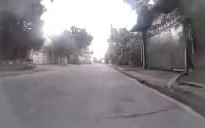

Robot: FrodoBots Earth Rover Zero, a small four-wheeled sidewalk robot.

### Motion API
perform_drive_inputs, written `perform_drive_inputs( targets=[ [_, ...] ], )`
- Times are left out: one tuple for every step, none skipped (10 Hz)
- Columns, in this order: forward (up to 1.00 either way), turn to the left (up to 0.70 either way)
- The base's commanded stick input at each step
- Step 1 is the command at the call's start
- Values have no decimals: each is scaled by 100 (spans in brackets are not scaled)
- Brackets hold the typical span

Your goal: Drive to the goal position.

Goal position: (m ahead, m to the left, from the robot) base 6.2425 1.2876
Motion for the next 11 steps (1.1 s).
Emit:
perform_drive_inputs(
  targets=[
    [100, 0],
    [100, 0],
    [100, 0],
    [100, 0],
    [100, 0],
    [100, 0],
    [100, 0],
    [100, 0],
    [100, 0],
    [100, 0],
    [100, 0]
  ],
)
